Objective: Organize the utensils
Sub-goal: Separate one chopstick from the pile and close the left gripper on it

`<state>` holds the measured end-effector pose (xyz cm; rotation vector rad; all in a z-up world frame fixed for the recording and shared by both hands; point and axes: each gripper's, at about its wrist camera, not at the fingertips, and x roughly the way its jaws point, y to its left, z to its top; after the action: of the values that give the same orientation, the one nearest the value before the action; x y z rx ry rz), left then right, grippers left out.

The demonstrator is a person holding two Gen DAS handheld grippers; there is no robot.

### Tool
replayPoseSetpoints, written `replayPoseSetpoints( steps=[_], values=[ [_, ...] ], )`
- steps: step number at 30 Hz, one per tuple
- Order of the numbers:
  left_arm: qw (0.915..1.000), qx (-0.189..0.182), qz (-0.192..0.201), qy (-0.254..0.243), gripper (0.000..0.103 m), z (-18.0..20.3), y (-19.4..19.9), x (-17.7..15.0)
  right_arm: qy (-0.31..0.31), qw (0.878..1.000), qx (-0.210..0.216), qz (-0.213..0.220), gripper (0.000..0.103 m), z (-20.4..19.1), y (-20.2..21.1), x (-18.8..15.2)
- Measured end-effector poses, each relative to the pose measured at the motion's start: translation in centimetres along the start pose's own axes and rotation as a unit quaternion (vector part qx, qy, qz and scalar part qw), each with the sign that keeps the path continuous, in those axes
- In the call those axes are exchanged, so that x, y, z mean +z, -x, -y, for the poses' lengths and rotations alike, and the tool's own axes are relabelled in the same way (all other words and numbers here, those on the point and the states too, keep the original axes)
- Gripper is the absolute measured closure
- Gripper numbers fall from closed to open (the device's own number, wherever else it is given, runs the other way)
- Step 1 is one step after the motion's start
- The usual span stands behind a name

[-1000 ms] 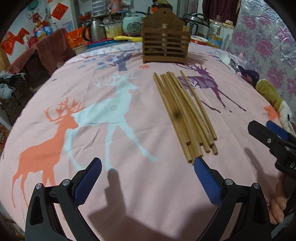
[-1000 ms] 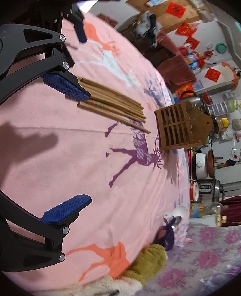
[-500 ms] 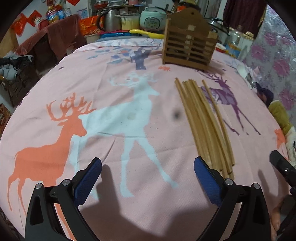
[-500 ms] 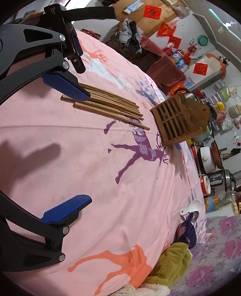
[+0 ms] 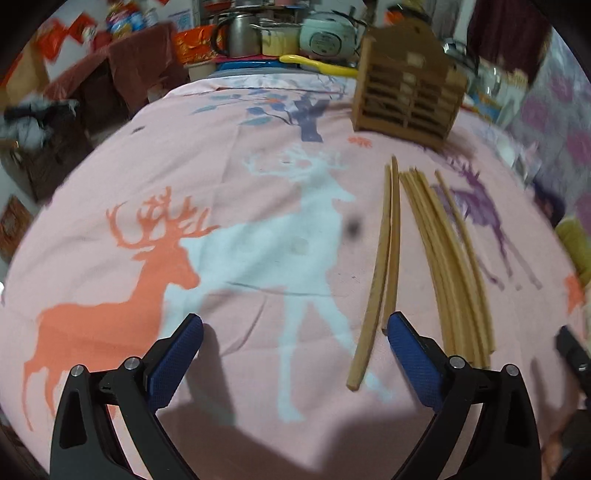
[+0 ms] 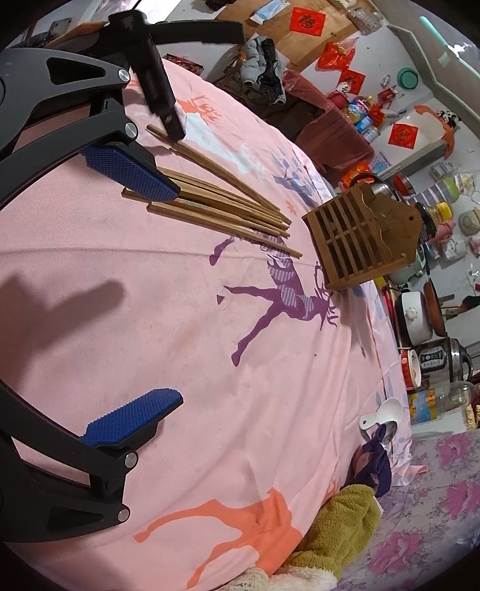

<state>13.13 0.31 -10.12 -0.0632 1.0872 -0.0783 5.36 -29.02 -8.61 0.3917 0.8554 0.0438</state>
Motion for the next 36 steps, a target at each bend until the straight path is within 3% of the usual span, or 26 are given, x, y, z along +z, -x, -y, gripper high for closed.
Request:
replayPoseSetpoints(
  steps=[7, 14, 17, 20, 21, 26, 28, 32, 36],
  values=[
    [0.9999, -0.015, 0.004, -0.001, 0.006, -0.8, 1.0, -0.6, 0.074, 0.997, -0.030, 0.008, 0.006, -2.5, 0.3, -0.5],
    [0.9999, 0.008, 0.009, 0.004, 0.005, -2.8, 1.6, -1.2, 0.203, 0.978, -0.035, -0.026, 0.007, -7.1, -0.7, -1.8],
    [1.0000, -0.001, 0.004, -0.001, 0.005, -2.9, 1.5, -1.3, 0.227, 0.973, -0.024, -0.043, 0.012, -8.4, -1.4, -1.8],
    [0.9999, 0.004, 0.001, -0.016, 0.005, -2.3, 1.2, -1.3, 0.246, 0.966, -0.015, -0.075, 0.027, -9.2, -3.0, -1.9],
    [0.9998, 0.004, 0.000, -0.020, 0.005, -2.1, 1.2, -1.4, 0.249, 0.965, -0.024, -0.082, 0.034, -9.1, -3.5, -1.9],
    [0.9989, 0.009, -0.006, -0.045, 0.005, -1.0, 0.8, -1.6, 0.178, 0.980, -0.067, -0.062, 0.035, -5.6, -3.6, -0.2],
    [0.9976, 0.013, -0.009, -0.067, 0.005, 0.1, 0.6, -1.8, 0.151, 0.986, -0.028, -0.060, 0.035, -4.7, -3.1, -0.1],
    [0.9930, 0.043, -0.002, -0.110, 0.005, 1.9, 0.1, -1.9, 0.150, 0.988, -0.021, -0.036, 0.034, -4.6, -2.2, 0.0],
    [0.9936, 0.052, 0.001, -0.100, 0.005, 1.6, 0.1, -1.6, 0.122, 0.992, -0.014, -0.038, 0.034, -3.7, -2.4, 0.5]
  ],
)
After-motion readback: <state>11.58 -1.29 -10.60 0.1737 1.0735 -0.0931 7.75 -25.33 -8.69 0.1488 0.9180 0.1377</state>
